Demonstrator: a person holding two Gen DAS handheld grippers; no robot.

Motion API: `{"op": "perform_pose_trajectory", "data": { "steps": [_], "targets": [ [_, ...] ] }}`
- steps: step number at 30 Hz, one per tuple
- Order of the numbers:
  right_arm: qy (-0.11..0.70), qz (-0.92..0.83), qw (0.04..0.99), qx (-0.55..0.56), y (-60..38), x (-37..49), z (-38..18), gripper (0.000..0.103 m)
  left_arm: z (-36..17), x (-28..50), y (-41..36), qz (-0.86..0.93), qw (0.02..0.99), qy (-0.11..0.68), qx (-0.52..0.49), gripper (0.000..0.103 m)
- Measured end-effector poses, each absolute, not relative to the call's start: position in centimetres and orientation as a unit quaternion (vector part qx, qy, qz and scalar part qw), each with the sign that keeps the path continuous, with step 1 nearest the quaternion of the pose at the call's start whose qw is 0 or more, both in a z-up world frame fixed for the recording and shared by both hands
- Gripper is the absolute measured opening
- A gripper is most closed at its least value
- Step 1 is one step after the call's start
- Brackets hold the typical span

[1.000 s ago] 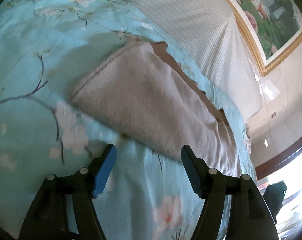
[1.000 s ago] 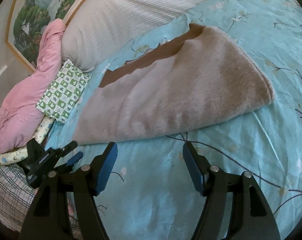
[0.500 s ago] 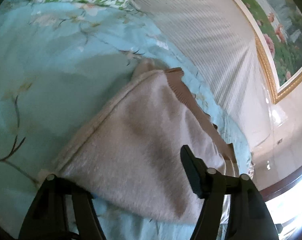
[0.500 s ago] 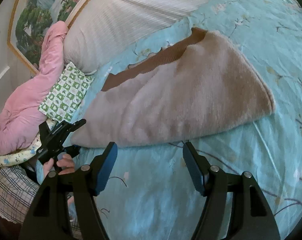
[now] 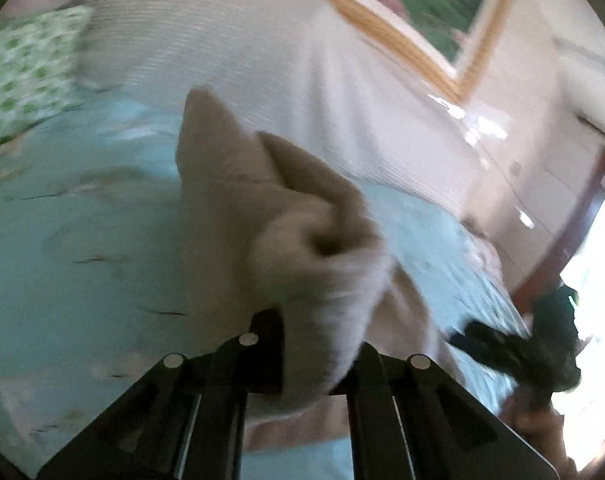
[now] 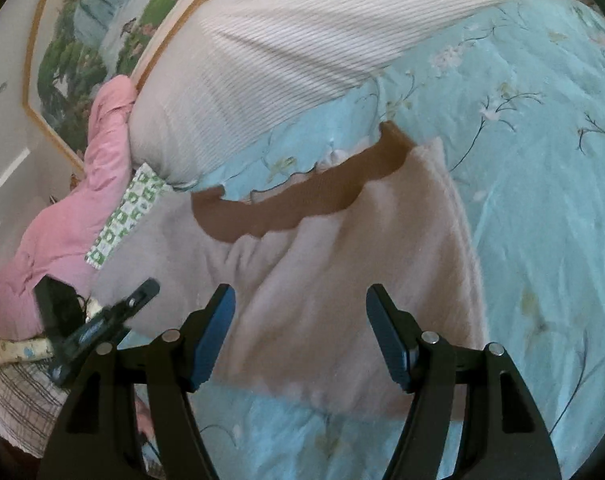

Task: Fold small clothes

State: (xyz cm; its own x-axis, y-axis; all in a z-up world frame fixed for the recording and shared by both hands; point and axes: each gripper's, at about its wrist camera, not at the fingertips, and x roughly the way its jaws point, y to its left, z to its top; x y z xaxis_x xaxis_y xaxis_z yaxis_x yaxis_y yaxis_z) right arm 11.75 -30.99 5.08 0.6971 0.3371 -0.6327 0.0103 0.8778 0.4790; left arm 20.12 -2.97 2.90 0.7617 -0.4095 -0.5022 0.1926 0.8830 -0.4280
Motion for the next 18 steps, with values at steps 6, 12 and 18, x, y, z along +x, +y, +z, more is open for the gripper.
{"op": "perform_pose_trajectory", "data": {
  "steps": [6, 12, 18],
  "targets": [
    [0.399, 0.158, 0.840, 0.333, -33.5, 15.7, 3.6, 0.069, -0.5, 21.3, -9.8, -0.191, 0.909, 0.356, -0.101, 0.005],
    [0.446, 0.192, 0.807, 0.334, -31.4, 20.6, 1.4, 0.070, -1.9, 21.3, -10.9, -0.189, 0.906, 0.369, -0.083, 0.005],
    [0.485, 0.213, 0.787, 0.317, -28.0, 24.9, -0.8, 0.059, -1.5, 21.4, -10.8, -0.188, 0.905, 0.371, -0.087, 0.005]
  ]
}}
